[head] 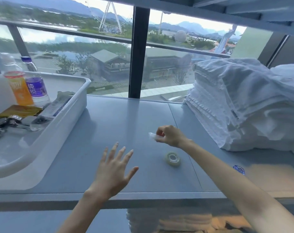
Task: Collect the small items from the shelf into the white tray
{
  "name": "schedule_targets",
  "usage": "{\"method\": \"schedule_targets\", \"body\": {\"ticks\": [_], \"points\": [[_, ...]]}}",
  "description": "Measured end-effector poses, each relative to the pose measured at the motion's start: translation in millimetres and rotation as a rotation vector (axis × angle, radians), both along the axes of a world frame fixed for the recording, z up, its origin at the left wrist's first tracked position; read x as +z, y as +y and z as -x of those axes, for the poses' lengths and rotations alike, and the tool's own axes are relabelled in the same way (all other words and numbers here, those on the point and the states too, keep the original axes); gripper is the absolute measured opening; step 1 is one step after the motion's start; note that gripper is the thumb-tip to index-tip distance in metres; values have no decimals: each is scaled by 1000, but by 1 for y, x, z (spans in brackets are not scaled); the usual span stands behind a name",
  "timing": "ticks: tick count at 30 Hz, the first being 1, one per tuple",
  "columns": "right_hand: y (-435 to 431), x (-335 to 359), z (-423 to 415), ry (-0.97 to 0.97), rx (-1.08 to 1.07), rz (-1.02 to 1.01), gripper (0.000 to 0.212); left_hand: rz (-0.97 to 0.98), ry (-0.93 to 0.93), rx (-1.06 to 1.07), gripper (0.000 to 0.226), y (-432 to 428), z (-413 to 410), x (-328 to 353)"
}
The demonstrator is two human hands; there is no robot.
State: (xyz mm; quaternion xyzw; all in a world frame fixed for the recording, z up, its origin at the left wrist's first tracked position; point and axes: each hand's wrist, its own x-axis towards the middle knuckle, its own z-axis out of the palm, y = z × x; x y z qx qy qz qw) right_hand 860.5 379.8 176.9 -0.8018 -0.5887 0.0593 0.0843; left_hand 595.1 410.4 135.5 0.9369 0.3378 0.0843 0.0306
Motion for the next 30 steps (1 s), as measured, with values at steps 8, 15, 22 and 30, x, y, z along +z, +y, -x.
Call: {"method": "schedule_targets", "body": {"ticks": [8,15,22,30], "points": [[56,58,92,90,182,-318,29,-195,-263,151,67,35,90,86],[123,92,197,109,364,-432,18,-207,-174,293,65,92,220,100],[186,100,299,64,486,-421,17,-135,-149,363,88,145,330,85],[268,62,385,-64,467,-50,16,-185,-202,312,66,159,363,73]]}}
